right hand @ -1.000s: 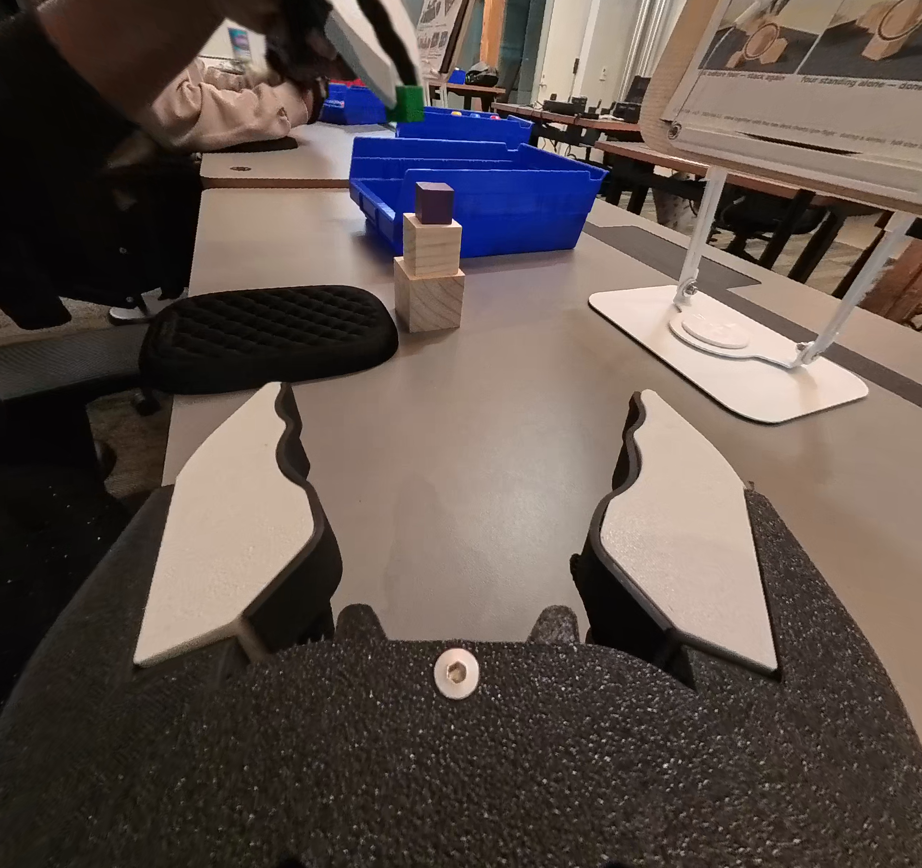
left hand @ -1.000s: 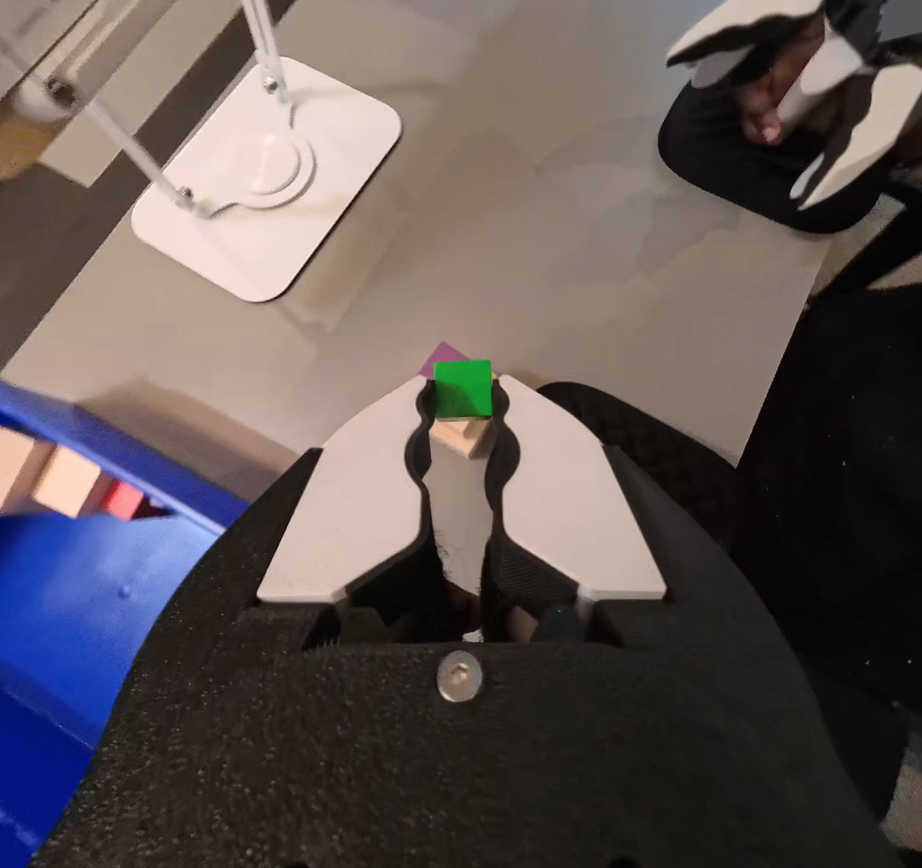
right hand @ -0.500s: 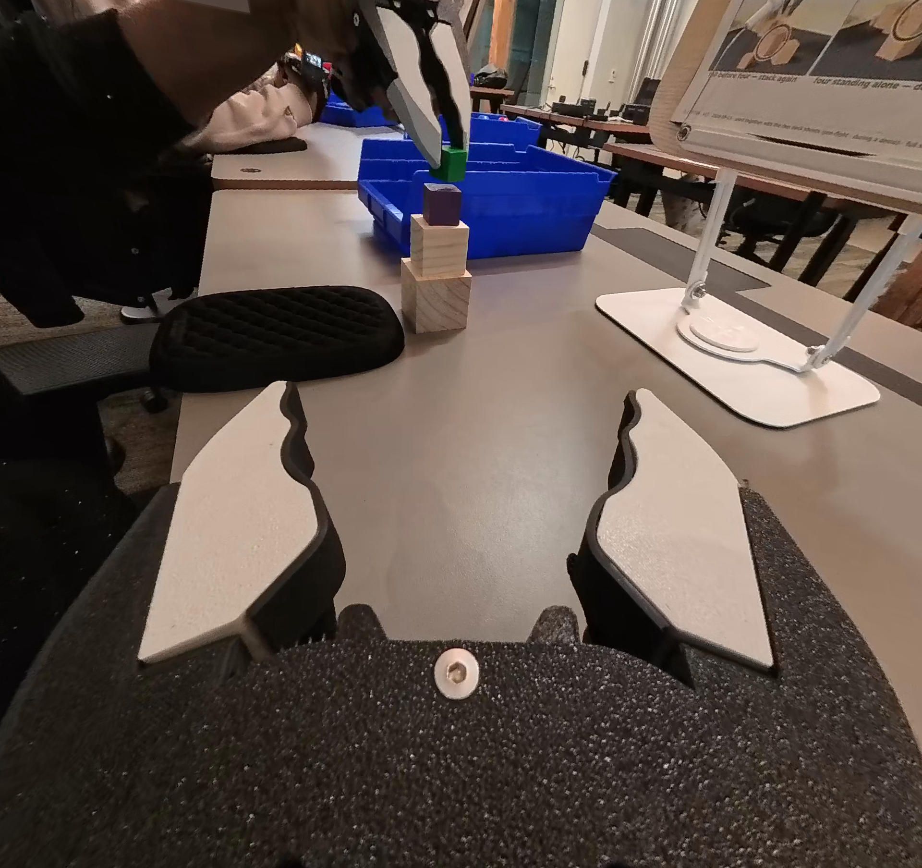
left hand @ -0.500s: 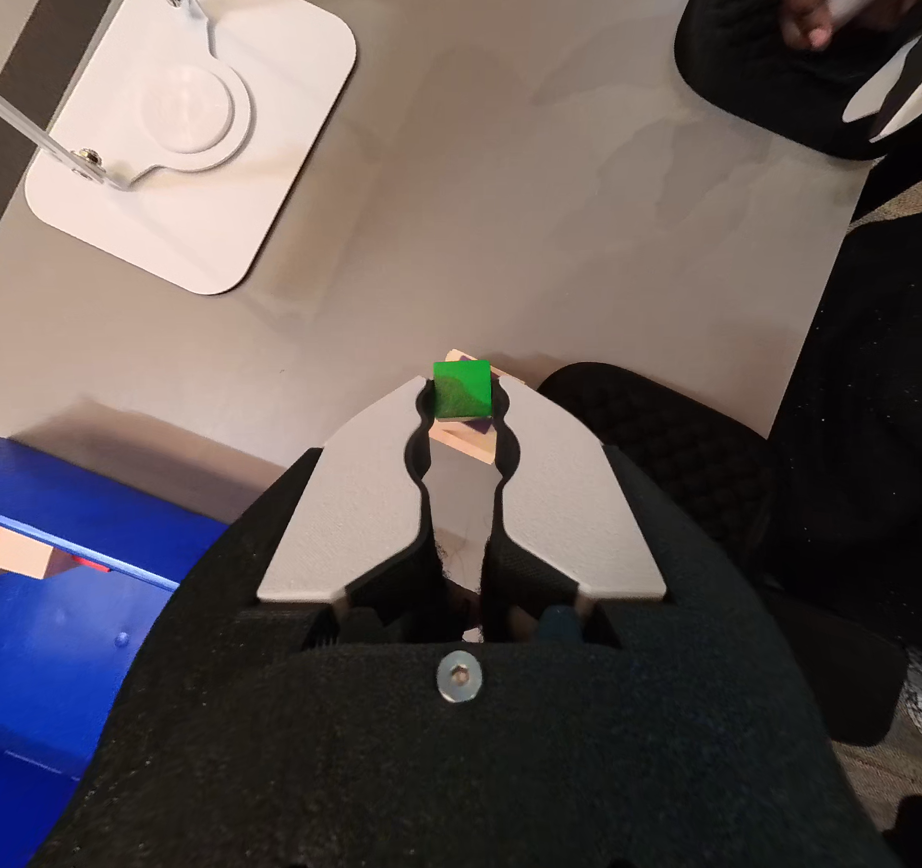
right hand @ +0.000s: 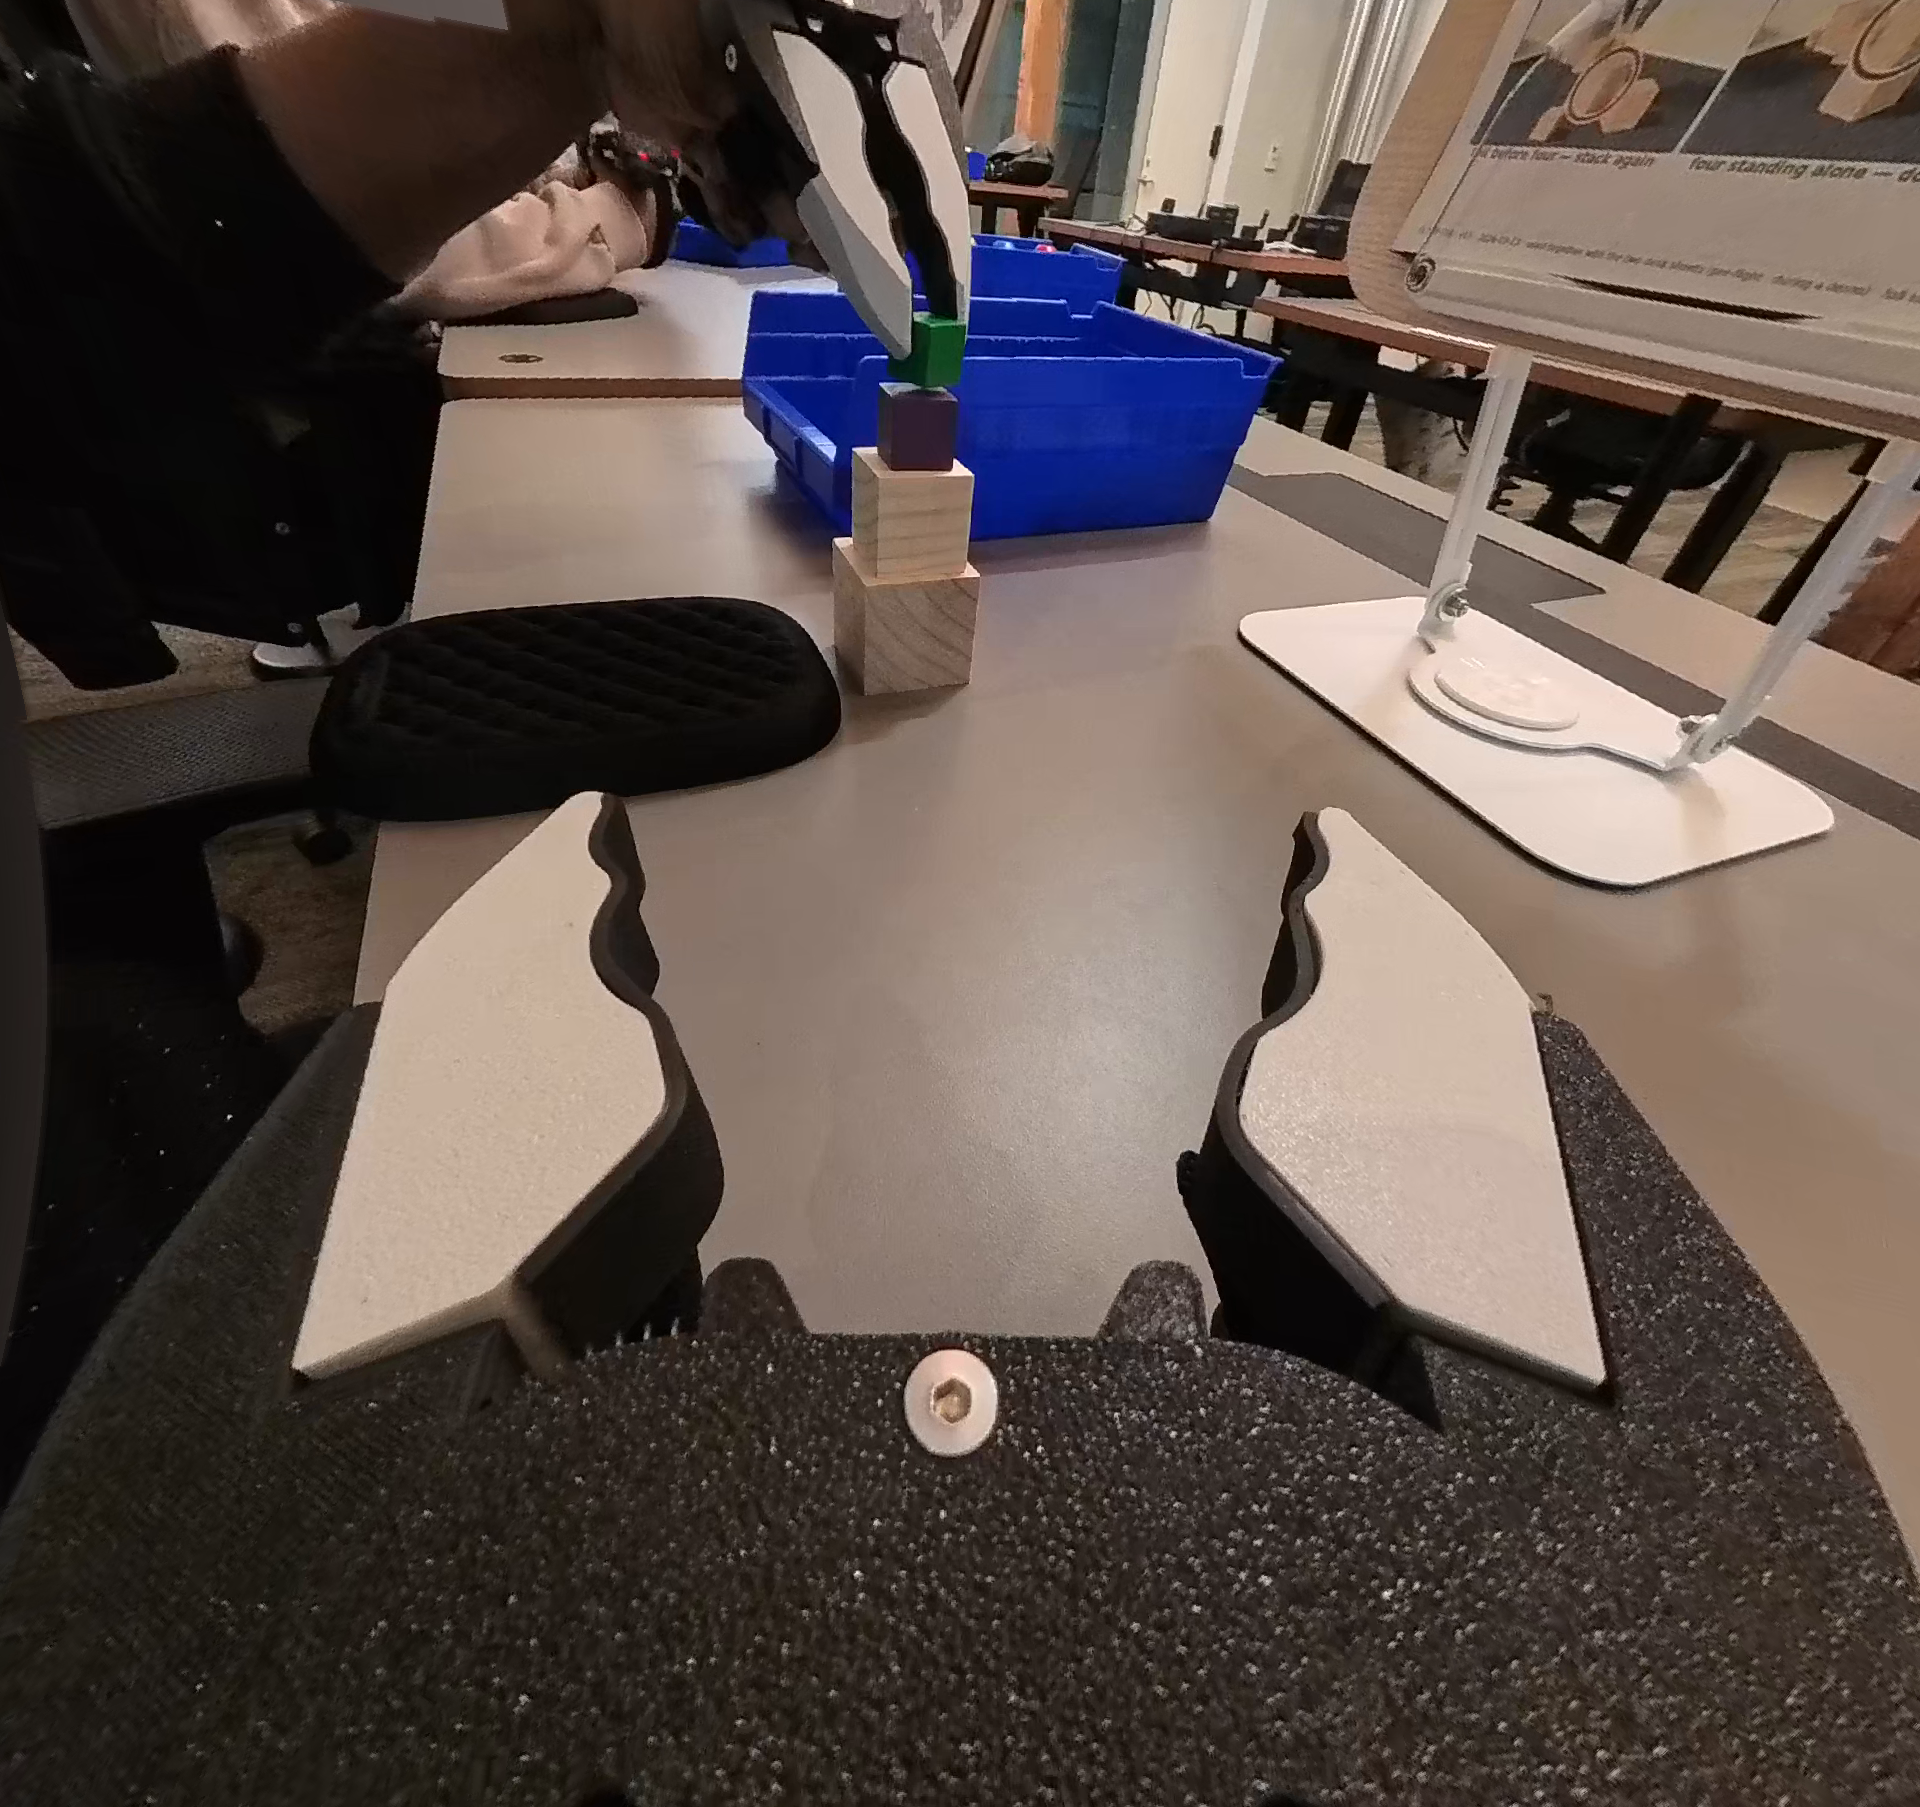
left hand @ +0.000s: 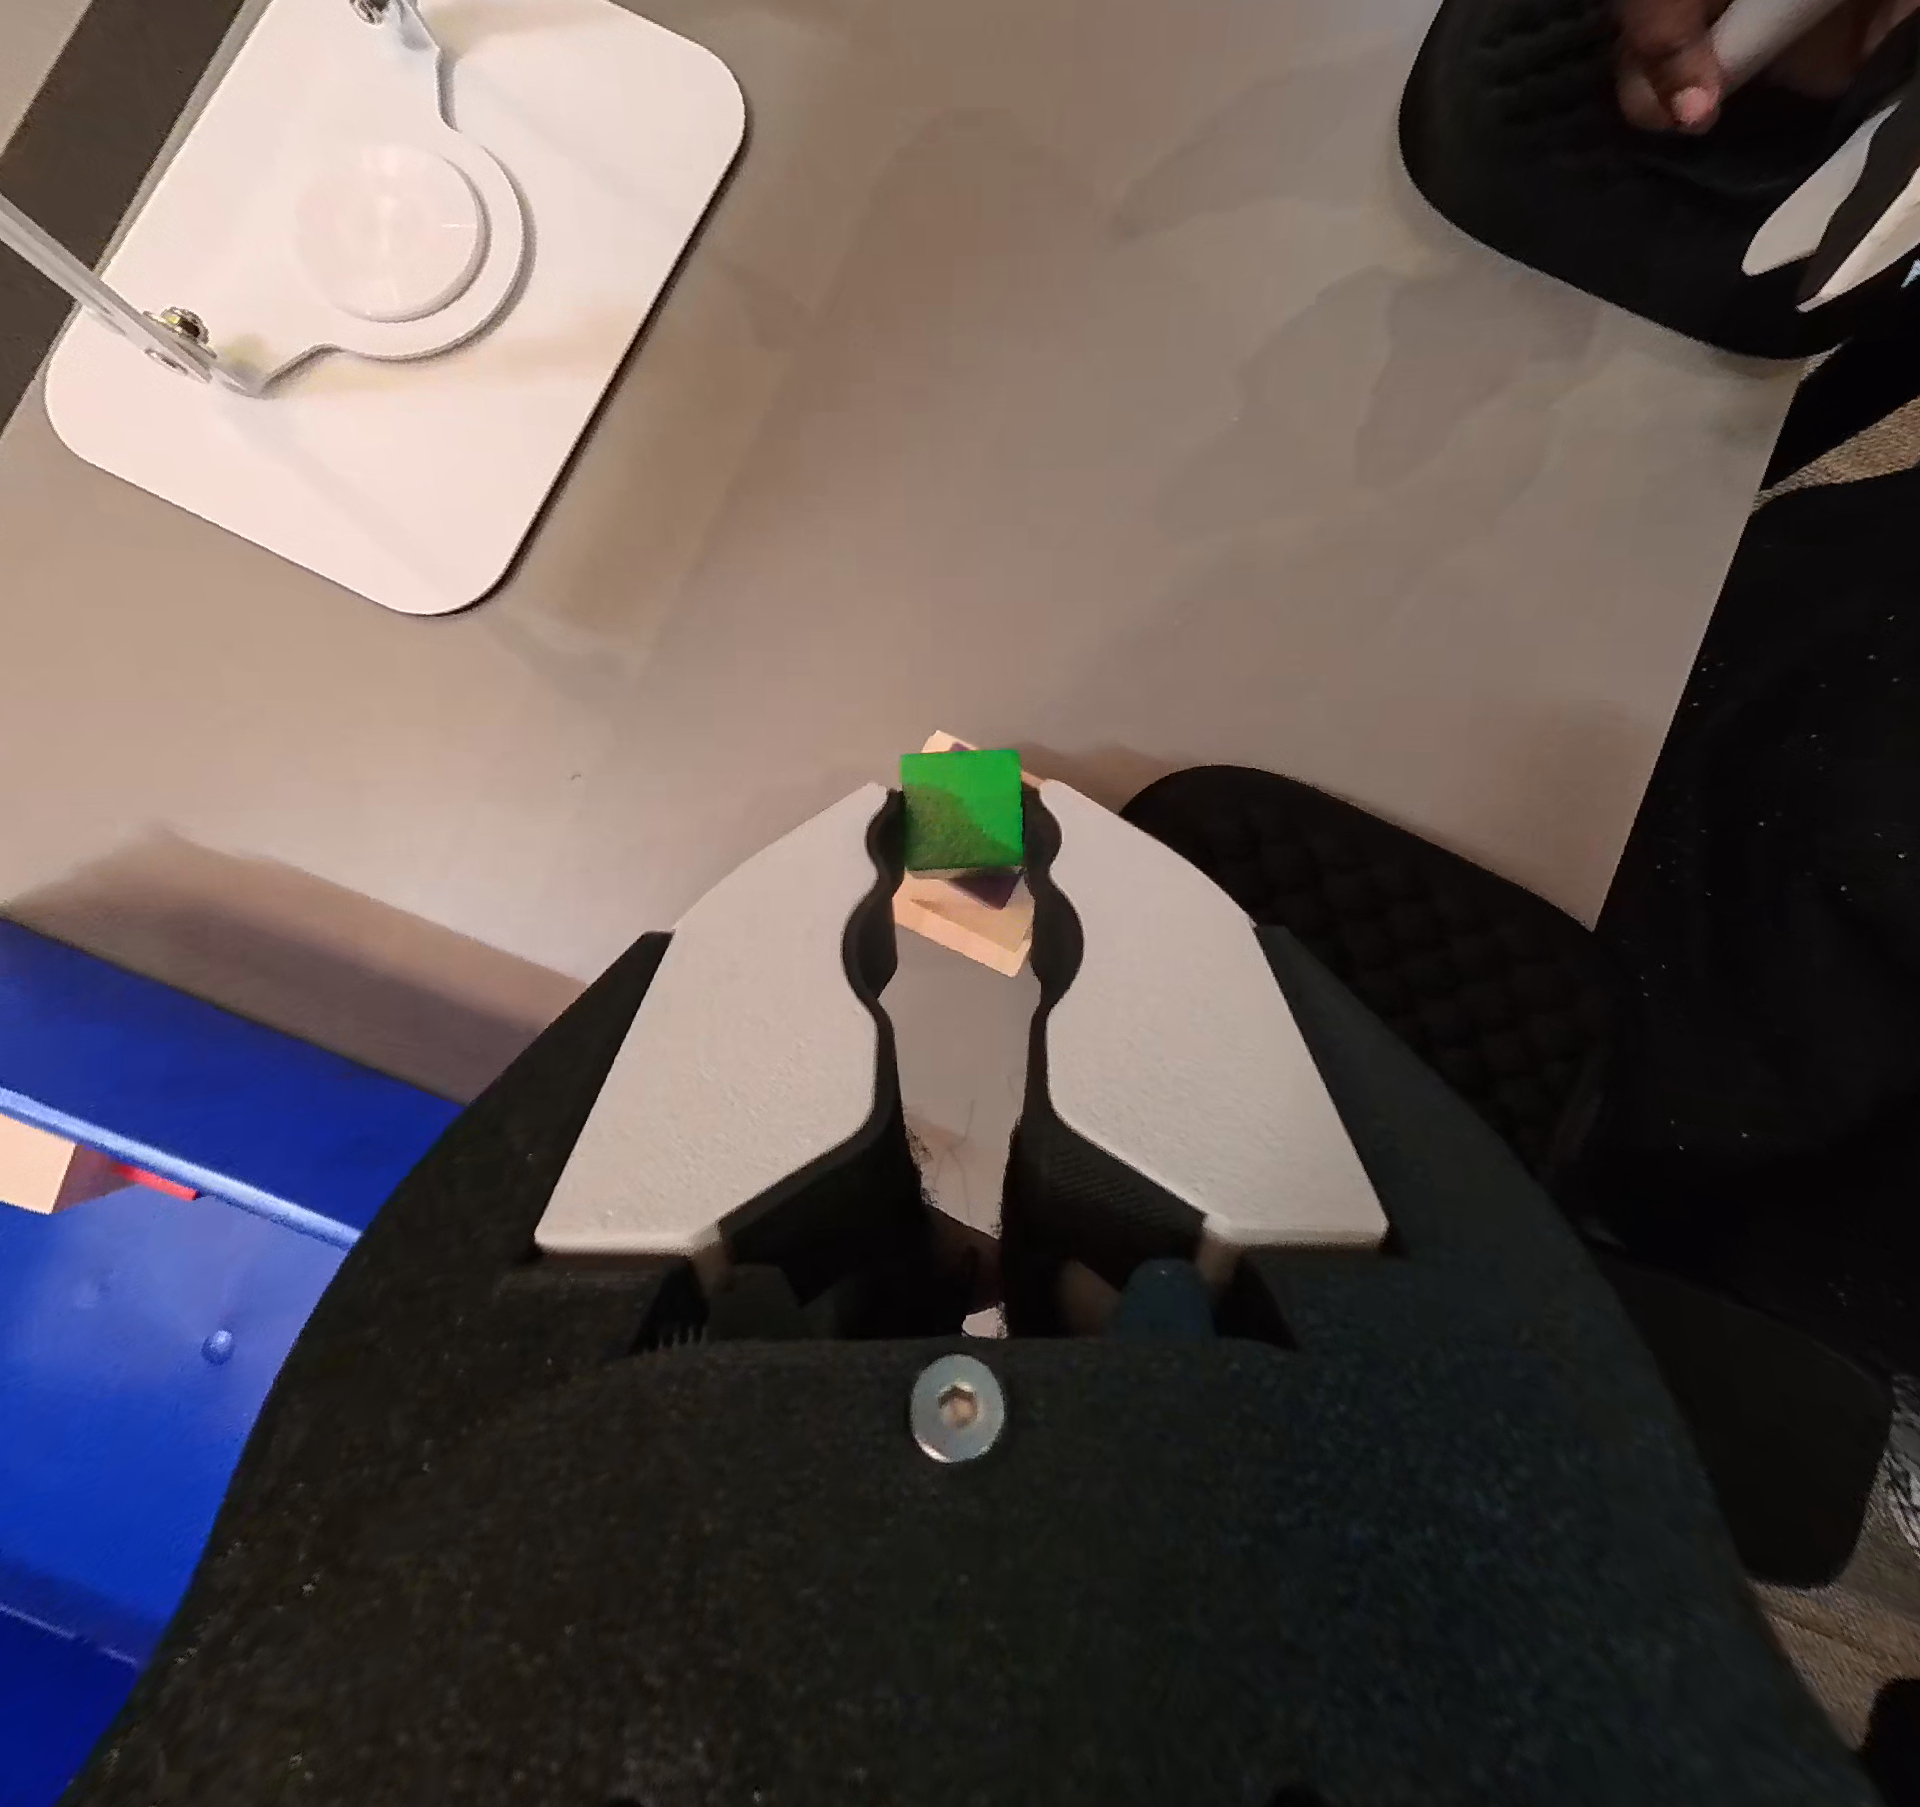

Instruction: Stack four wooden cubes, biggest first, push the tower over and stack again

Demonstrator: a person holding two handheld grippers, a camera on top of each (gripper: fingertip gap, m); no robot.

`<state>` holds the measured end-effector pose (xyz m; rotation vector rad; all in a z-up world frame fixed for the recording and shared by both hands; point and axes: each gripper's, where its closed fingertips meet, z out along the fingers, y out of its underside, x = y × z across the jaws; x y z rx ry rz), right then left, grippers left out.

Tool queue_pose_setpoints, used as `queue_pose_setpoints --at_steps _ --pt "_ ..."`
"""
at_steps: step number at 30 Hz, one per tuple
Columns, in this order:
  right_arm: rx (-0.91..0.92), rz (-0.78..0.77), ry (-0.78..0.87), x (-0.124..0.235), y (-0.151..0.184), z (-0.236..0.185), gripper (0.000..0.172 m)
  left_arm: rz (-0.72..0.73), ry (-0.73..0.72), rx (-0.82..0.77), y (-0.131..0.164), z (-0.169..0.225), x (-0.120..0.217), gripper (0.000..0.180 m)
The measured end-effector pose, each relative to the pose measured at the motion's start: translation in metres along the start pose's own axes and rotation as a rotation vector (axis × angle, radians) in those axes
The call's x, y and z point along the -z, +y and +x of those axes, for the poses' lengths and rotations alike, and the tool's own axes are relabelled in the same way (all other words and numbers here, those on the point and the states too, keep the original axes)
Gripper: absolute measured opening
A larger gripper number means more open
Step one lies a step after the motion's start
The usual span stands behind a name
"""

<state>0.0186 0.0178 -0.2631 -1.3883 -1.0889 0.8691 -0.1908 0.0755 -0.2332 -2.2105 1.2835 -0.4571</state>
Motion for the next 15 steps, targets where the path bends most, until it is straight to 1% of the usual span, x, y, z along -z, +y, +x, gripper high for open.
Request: queue_pose_setpoints --at_steps 8,12,15 --pt "-0.001 0.002 0.0 0.0001 -0.0002 0.0001 0.115 -0.011 0.007 0.001 0.0024 0.0003 -0.0015 0.022" --pt "-0.002 0.003 -0.001 0.0003 -0.0003 0.0002 0.115 -0.005 0.017 0.003 0.0028 0.0016 0.0003 0.033" --pt "-0.003 0.002 -0.001 0.0002 -0.0002 0.0004 0.115 0.012 0.04 -0.001 0.0006 0.0063 0.0018 0.034"
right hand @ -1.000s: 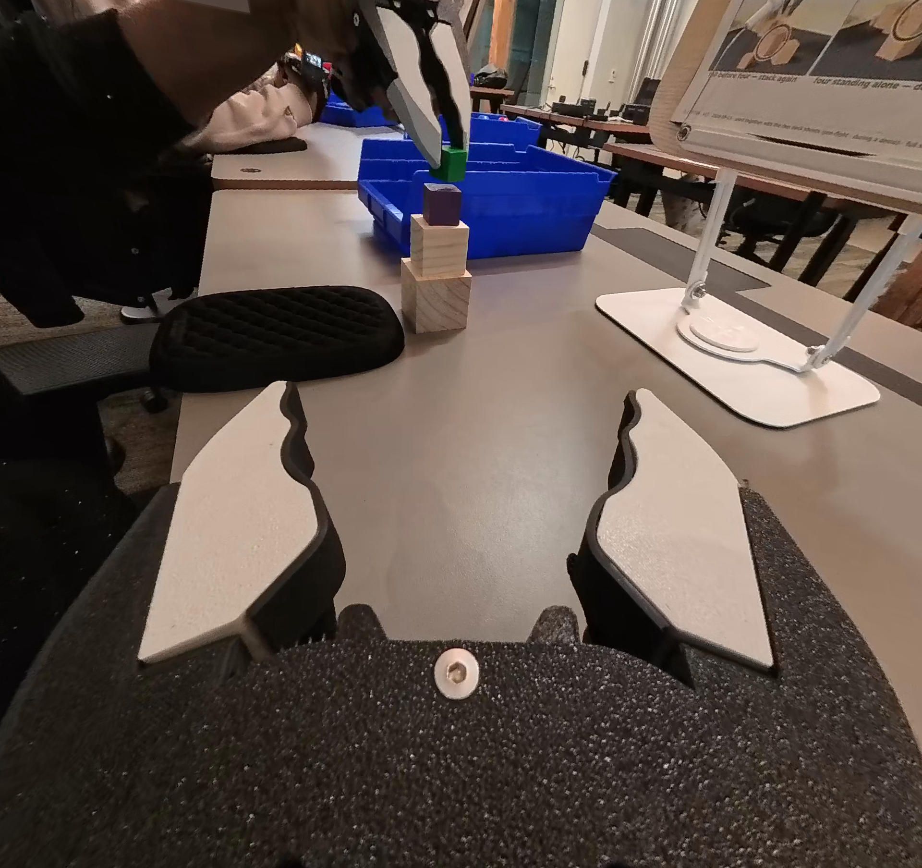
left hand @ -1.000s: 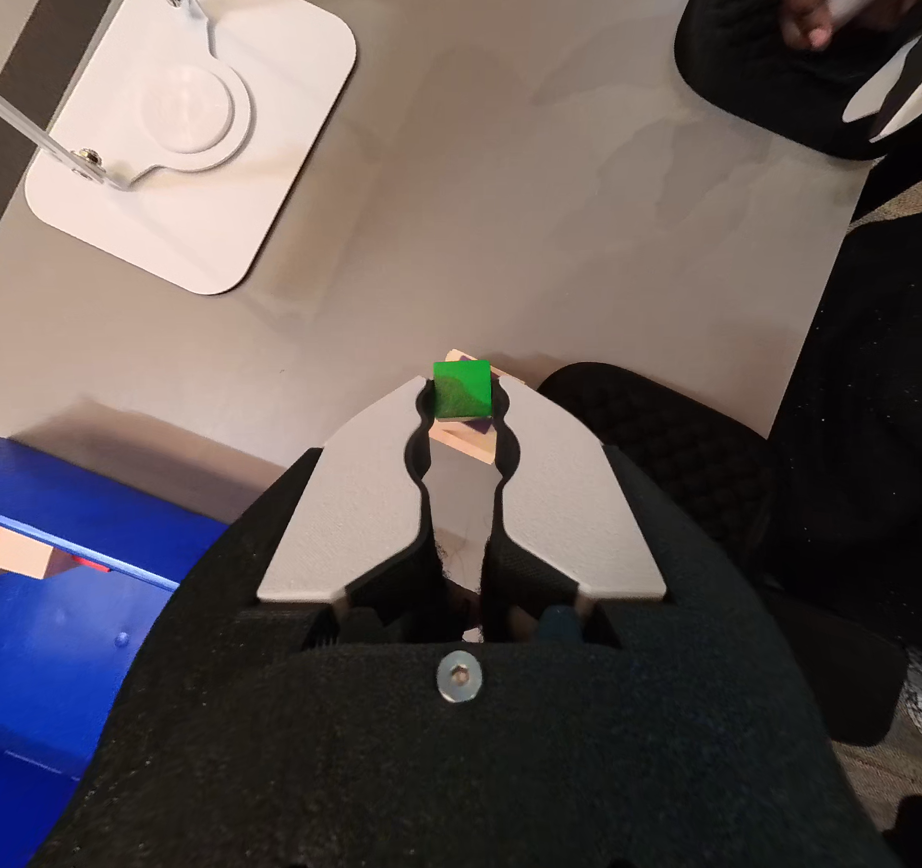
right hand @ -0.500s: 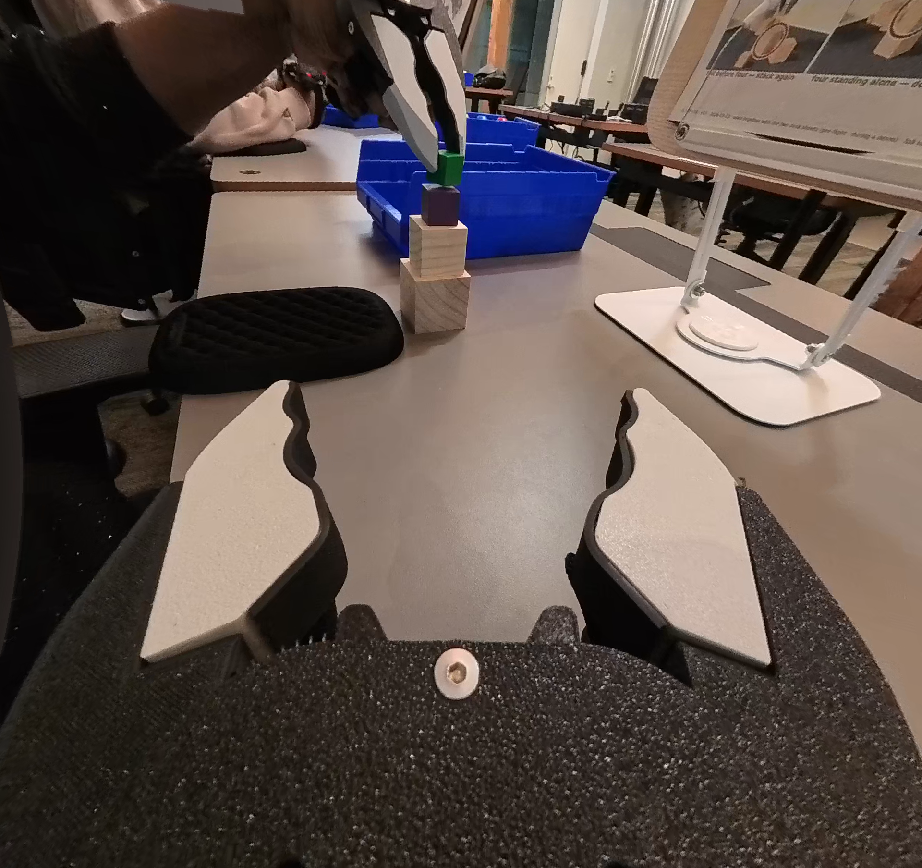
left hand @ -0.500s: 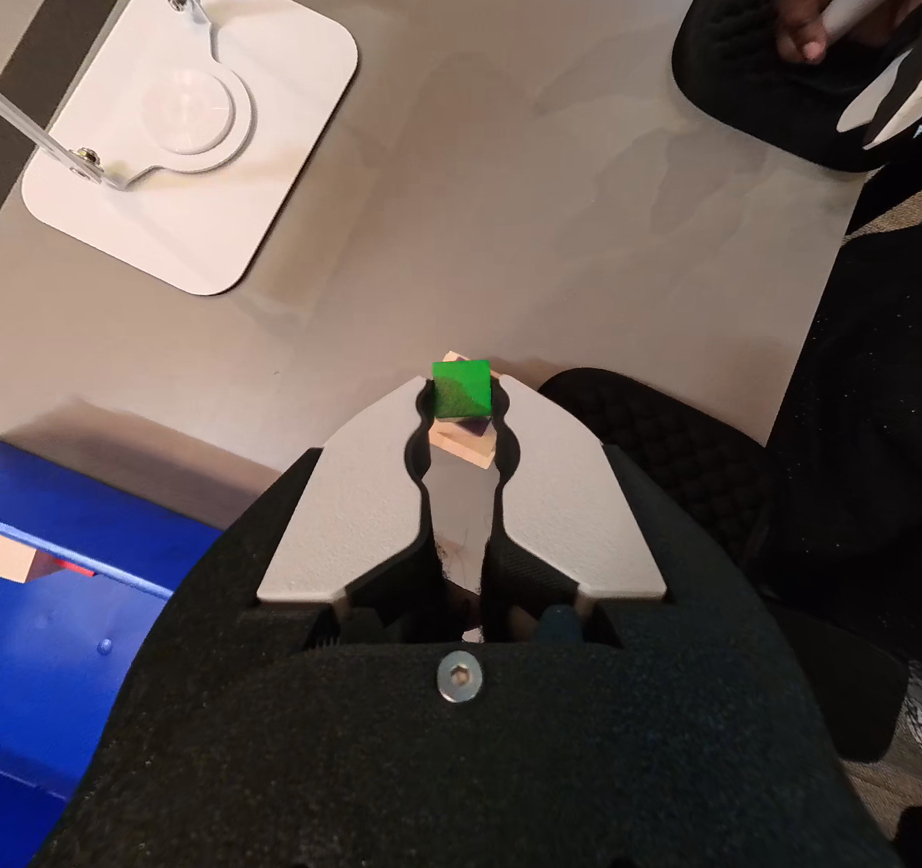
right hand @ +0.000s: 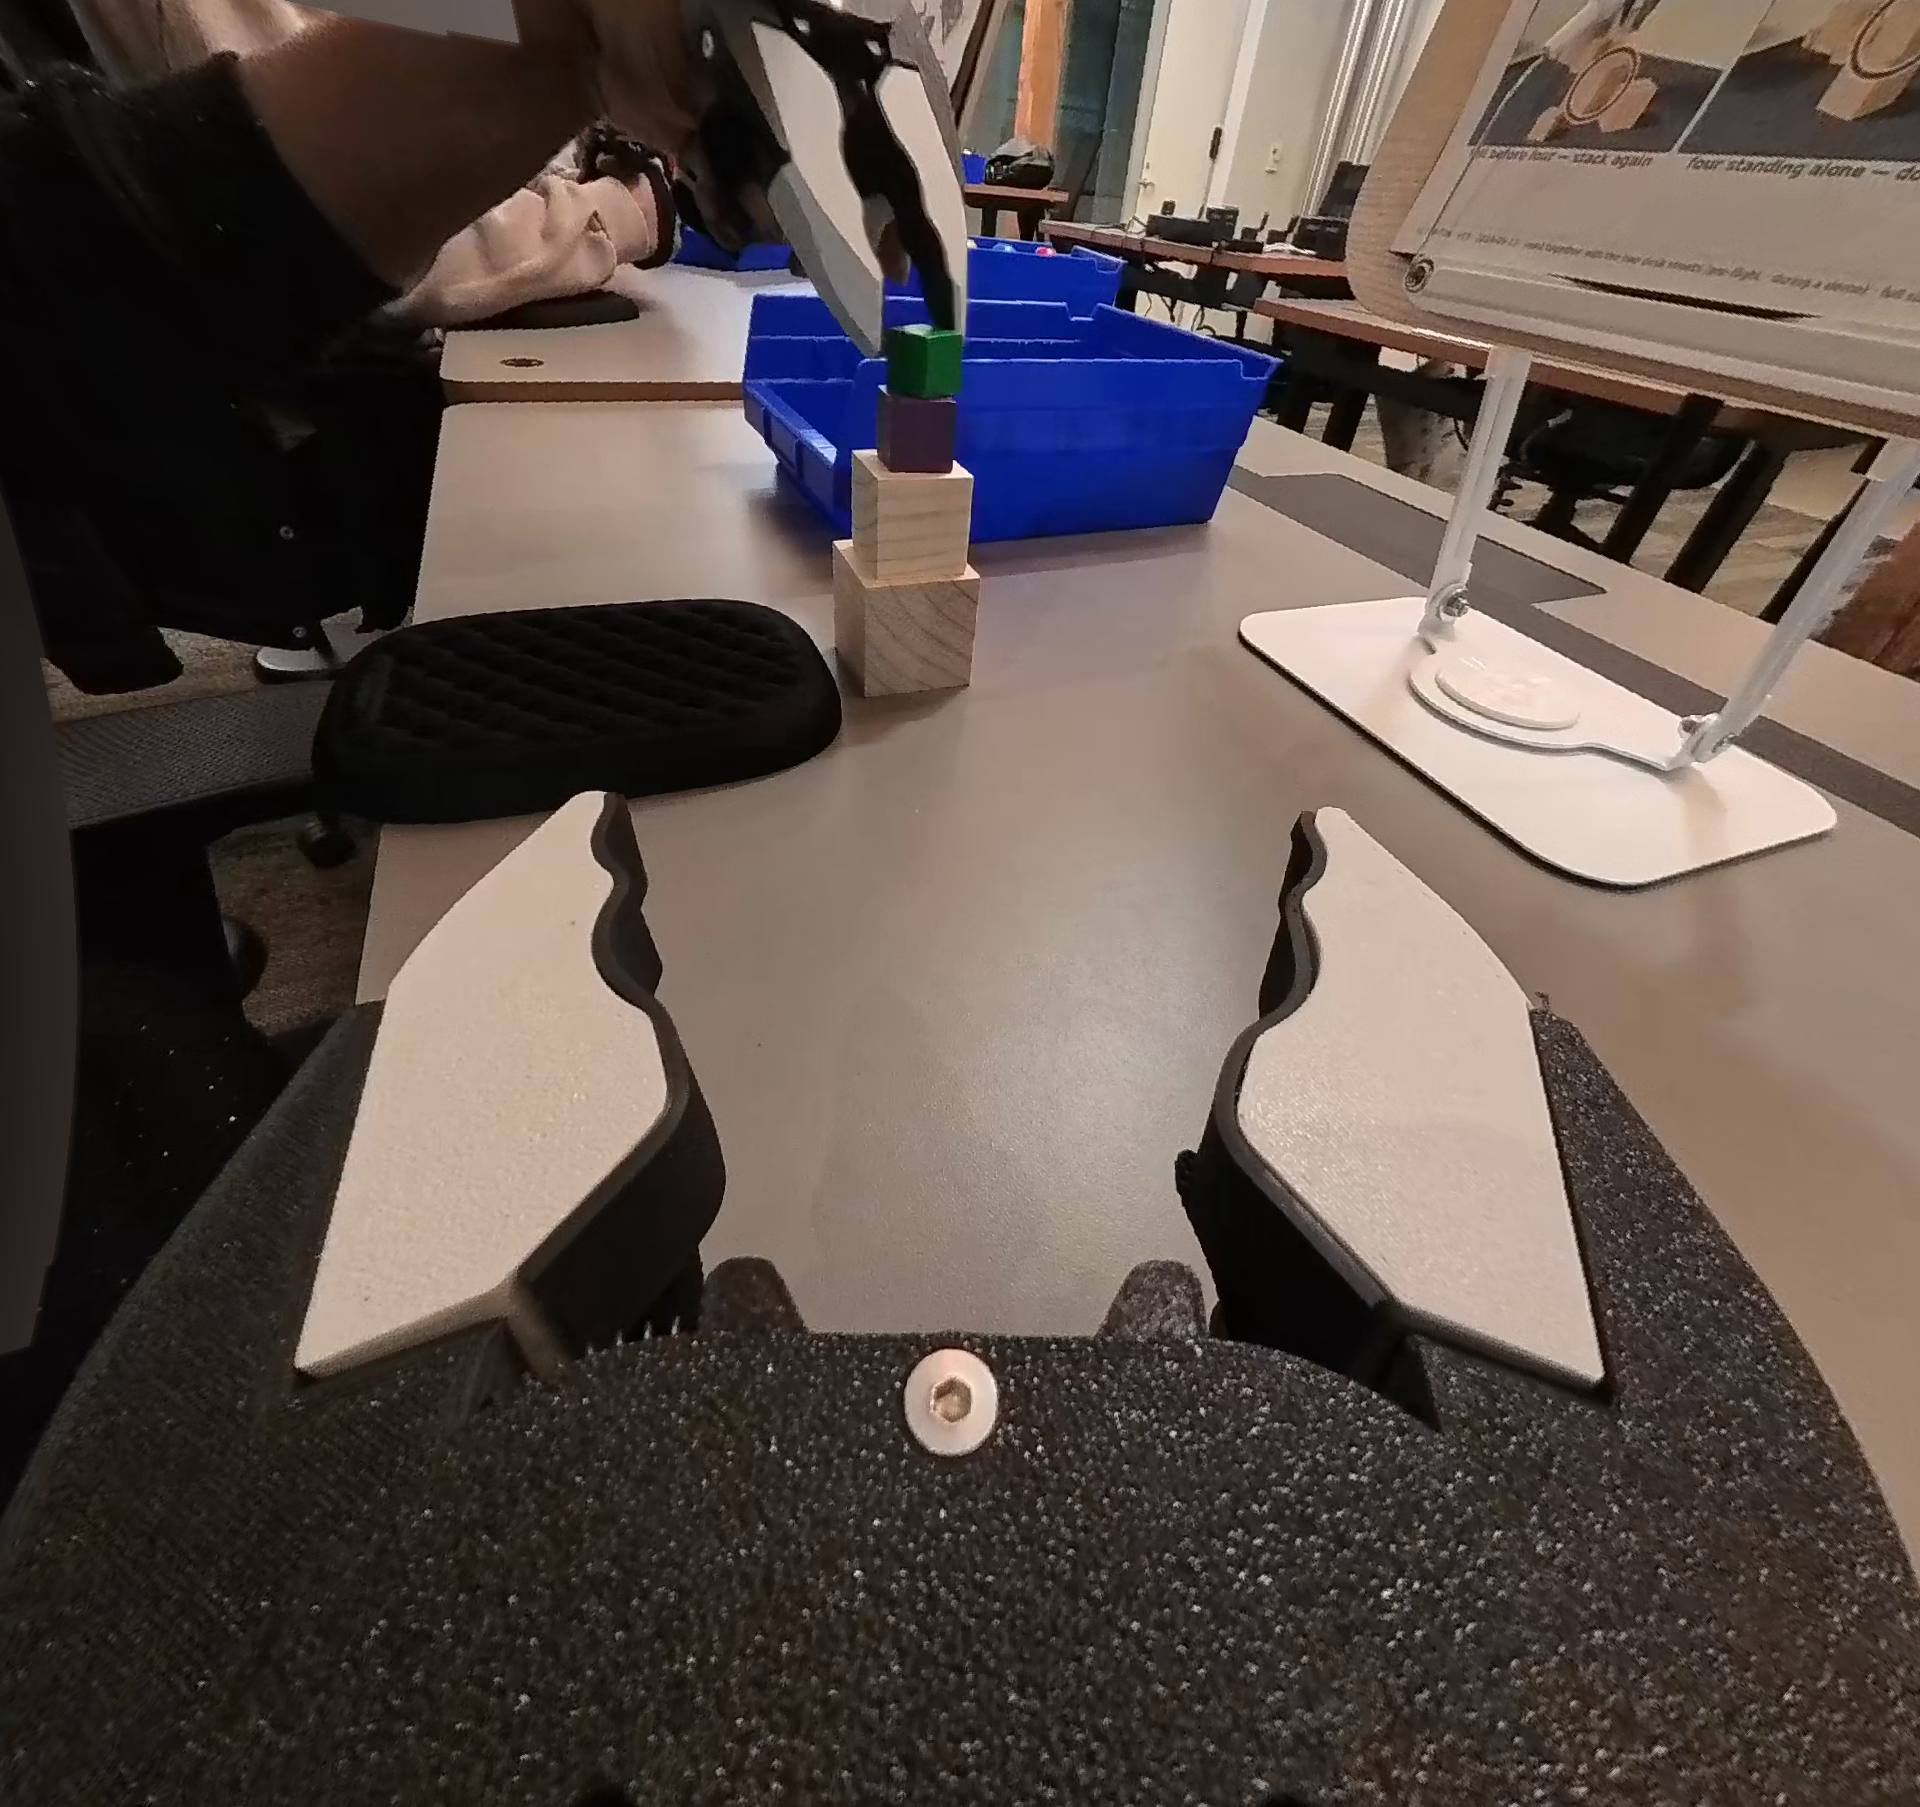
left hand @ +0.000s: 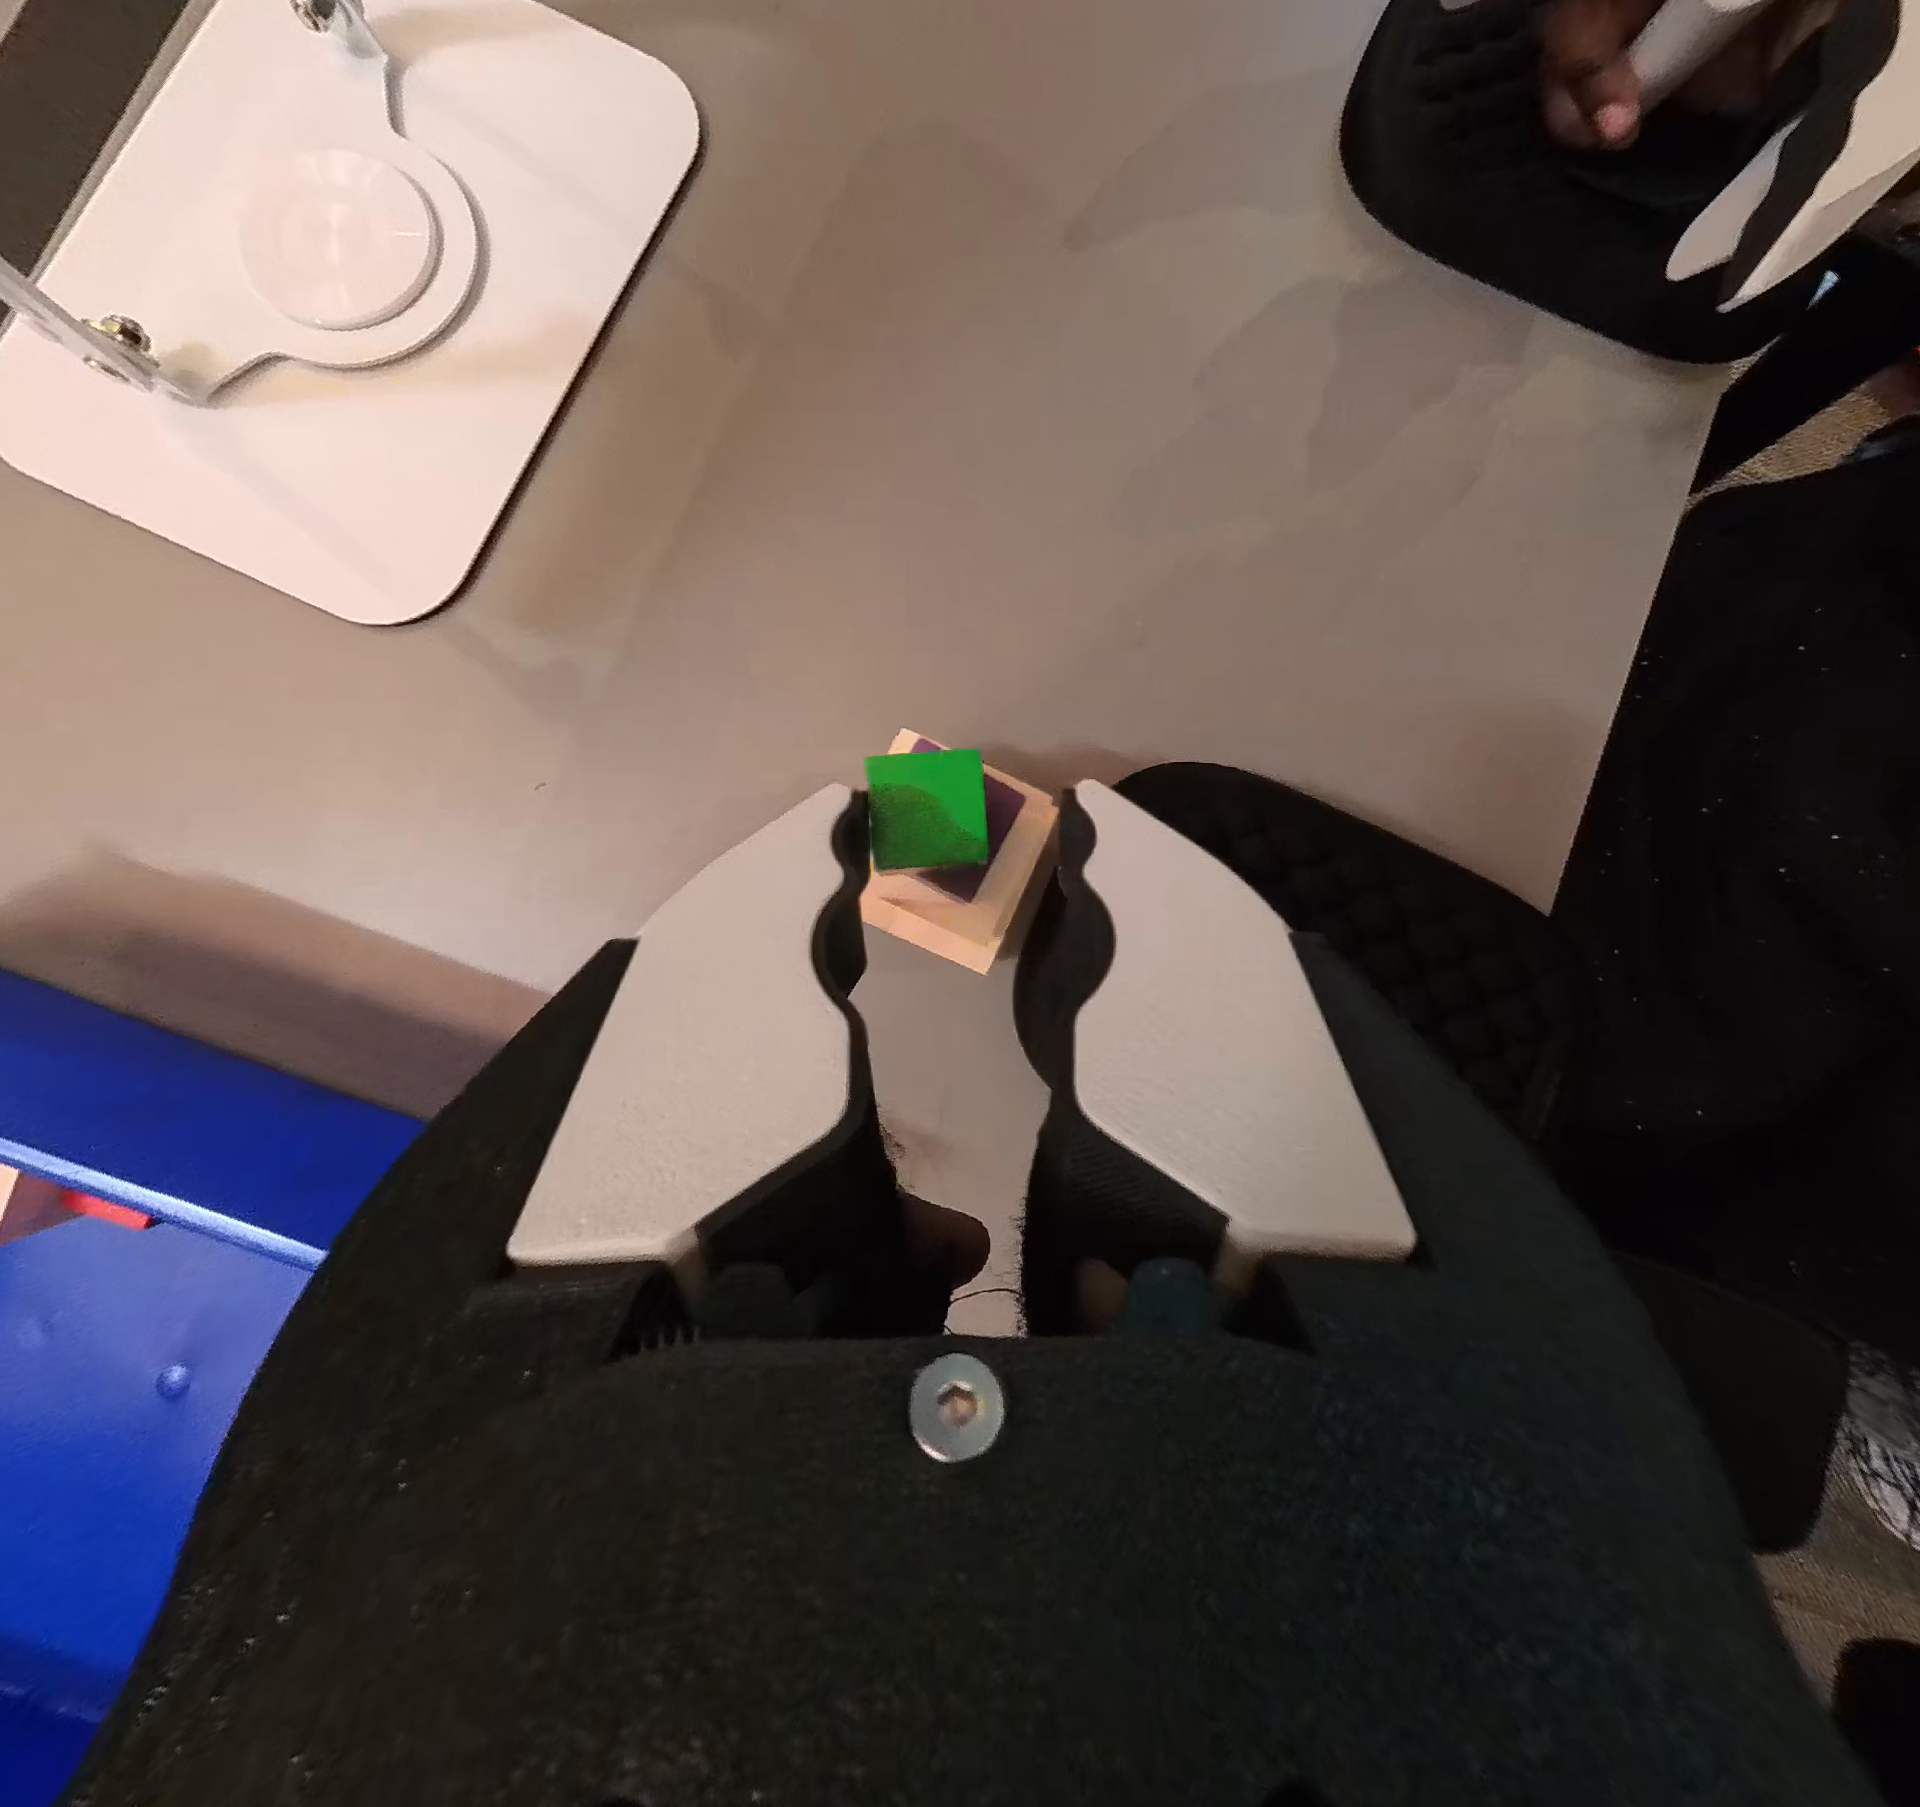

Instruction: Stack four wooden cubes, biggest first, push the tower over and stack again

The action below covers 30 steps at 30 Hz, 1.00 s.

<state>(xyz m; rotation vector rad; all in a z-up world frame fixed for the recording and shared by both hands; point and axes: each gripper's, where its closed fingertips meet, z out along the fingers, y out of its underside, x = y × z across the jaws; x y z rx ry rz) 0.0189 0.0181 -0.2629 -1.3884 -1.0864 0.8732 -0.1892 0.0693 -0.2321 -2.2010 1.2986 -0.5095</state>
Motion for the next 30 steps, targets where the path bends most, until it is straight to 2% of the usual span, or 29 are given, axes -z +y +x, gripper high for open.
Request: queue_pose_setpoints --at_steps 9,13,14,16,18,19,22,23,24,25,27,28,30 --pt "0.0 0.003 0.001 0.0 0.0 0.0 0.114 -0.008 0.005 0.004 0.003 0.002 0.003 0.039" --pt "-0.001 0.005 0.001 0.001 0.0 0.0 0.114 0.042 -0.026 0.0 -0.001 -0.002 0.008 0.045" --pt "-0.001 0.006 0.002 0.001 -0.001 0.0 0.114 0.061 -0.045 0.009 -0.002 -0.004 0.01 0.053" --pt "-0.001 0.008 0.003 0.001 -0.001 0.0 0.114 0.117 -0.096 0.027 -0.002 -0.007 0.013 0.084" --pt "-0.001 0.009 0.002 0.001 -0.001 0.0 0.114 0.199 -0.188 0.03 -0.003 -0.014 0.017 0.136" --pt "-0.001 0.01 0.002 0.001 -0.001 0.0 0.114 0.227 -0.233 0.026 -0.001 -0.016 0.02 0.146" --pt "0.0 0.009 0.002 0.001 -0.001 0.0 0.113 0.285 -0.255 0.025 0.009 -0.008 0.024 0.146" --pt "0.001 0.008 0.002 0.001 -0.001 0.0 0.113 0.301 -0.26 0.021 0.012 -0.006 0.026 0.144" --pt "0.002 0.007 0.002 0.001 -0.001 0.0 0.113 0.31 -0.261 0.01 0.016 -0.004 0.029 0.126" --pt "0.004 0.007 0.003 0.001 -0.001 0.0 0.113 0.318 -0.25 -0.006 0.021 -0.001 0.031 0.093" --pt "0.007 0.008 0.004 0.001 -0.001 0.0 0.113 0.311 -0.196 -0.038 0.031 0.008 0.032 0.014" --pt "0.006 0.009 0.006 0.001 -0.001 0.0 0.113 0.302 -0.18 -0.045 0.035 0.01 0.031 0.004" --pt "0.004 0.012 0.007 0.001 -0.001 0.0 0.113 0.262 -0.177 -0.049 0.047 0.008 0.025 0.0"
